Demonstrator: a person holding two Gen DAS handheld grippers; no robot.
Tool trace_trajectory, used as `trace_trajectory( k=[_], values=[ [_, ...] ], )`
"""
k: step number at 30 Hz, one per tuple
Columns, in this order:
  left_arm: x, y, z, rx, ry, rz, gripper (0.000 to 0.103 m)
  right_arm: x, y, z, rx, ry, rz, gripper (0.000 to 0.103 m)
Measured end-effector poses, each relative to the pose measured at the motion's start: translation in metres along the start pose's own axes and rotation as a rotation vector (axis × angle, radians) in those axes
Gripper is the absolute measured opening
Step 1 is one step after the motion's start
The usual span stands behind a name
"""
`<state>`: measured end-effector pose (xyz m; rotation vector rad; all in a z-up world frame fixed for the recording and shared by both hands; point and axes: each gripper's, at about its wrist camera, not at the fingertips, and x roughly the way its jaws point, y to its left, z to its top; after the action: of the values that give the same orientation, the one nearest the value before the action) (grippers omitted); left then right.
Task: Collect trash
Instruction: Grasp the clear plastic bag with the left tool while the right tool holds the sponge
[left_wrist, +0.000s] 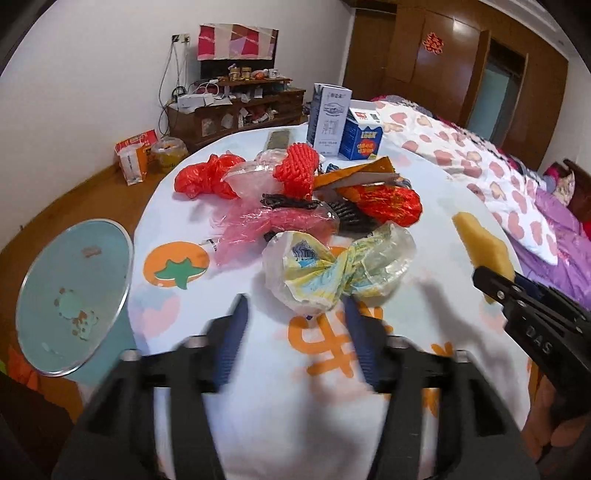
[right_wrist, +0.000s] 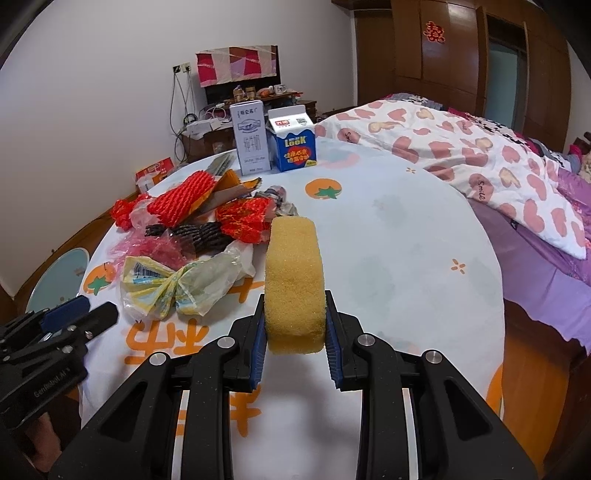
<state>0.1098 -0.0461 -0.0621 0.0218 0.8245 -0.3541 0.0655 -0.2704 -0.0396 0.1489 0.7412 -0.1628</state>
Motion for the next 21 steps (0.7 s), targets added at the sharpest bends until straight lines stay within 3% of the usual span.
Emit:
trace_trajectory(
  k=[6, 7, 8, 14, 21],
  values=[
    [0.039, -0.017, 0.013, 0.020, 0.064, -0.022, 0.062, 0.004, -0.008, -0.001, 0.032, 0.015, -0.010, 0.028],
    [0.047, -0.020, 0.013, 0.018, 0.086, -0.010, 0.046, 0.004, -0.008, -0.001, 0.032, 0.016, -0.011, 0.028],
    [0.053, -0.022, 0.013, 0.021, 0.106, -0.011, 0.020, 0.004, -0.009, -0.002, 0.030, 0.015, -0.012, 0.028],
    [0.048, -0.030, 0.009, 0.068, 0.085, 0.001, 0.013, 0.007, -0.012, -0.004, 0.035, 0.019, -0.022, 0.028],
    [0.004, -0.032, 0.001, 0.126, 0.024, -0.008, 0.011, 0.002, -0.010, -0.003, 0.035, 0.003, -0.022, 0.028]
  ],
)
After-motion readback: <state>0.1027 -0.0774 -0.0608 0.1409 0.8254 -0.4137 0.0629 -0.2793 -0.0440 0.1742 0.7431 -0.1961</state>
